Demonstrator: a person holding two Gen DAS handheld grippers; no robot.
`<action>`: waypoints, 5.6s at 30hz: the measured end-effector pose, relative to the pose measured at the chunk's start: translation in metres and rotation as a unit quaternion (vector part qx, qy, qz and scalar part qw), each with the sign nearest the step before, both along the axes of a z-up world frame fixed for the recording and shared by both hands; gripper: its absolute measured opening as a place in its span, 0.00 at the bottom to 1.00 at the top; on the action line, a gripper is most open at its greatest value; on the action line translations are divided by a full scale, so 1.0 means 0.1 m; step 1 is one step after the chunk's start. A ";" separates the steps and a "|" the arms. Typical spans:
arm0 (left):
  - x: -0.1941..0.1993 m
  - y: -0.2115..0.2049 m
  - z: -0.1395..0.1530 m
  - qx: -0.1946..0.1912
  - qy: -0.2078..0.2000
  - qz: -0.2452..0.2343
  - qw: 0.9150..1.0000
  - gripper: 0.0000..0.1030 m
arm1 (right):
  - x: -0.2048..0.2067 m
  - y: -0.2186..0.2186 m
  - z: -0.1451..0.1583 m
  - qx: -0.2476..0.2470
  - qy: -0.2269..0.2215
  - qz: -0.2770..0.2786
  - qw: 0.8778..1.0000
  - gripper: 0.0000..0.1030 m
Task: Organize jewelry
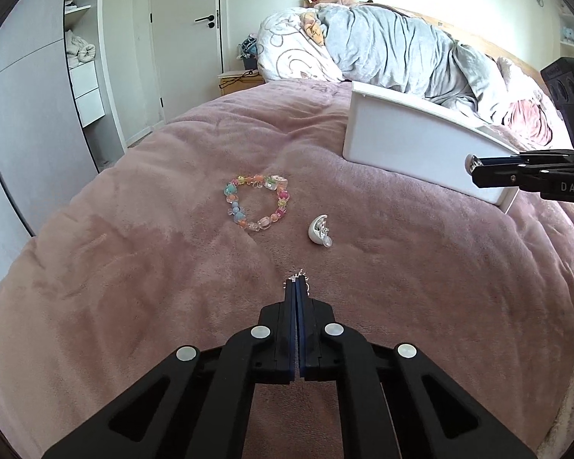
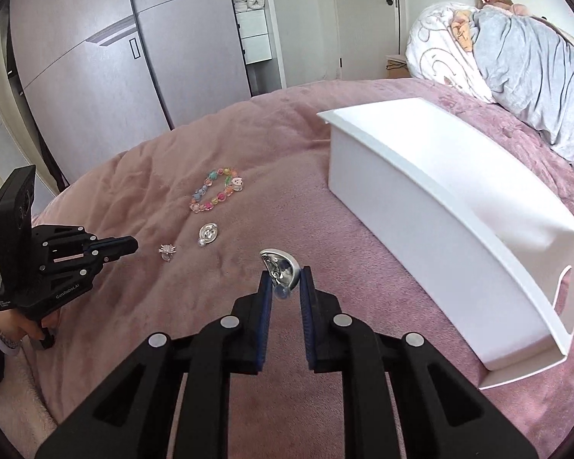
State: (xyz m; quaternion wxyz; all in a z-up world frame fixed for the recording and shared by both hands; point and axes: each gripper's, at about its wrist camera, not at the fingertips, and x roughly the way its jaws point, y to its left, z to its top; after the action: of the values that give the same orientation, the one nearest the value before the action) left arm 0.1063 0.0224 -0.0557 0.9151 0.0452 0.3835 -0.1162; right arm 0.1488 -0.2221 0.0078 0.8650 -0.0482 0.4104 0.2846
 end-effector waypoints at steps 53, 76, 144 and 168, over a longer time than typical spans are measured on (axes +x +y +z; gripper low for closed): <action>-0.06 -0.12 0.55 -0.035 0.002 -0.006 0.999 0.13 | -0.16 -0.51 0.03 0.070 0.006 -0.035 0.997 0.15; 1.23 -1.72 1.85 -0.035 -0.041 -0.095 0.994 0.14 | 0.30 -1.24 1.11 0.093 -0.091 -0.084 0.988 0.15; 0.33 -0.01 1.91 0.005 -0.132 0.100 0.986 0.90 | 0.23 -0.35 1.22 0.065 -0.054 -0.049 0.995 0.79; -0.06 0.25 0.54 0.038 -0.079 -0.011 0.996 0.91 | -0.05 1.04 0.07 -0.053 -0.010 0.054 0.997 0.73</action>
State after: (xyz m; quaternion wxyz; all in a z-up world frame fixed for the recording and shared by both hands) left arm 0.1001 0.0477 -0.0012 0.9388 0.0928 0.3136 -0.1079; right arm 0.1433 -0.1185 0.0147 0.8485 -0.1187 0.4133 0.3084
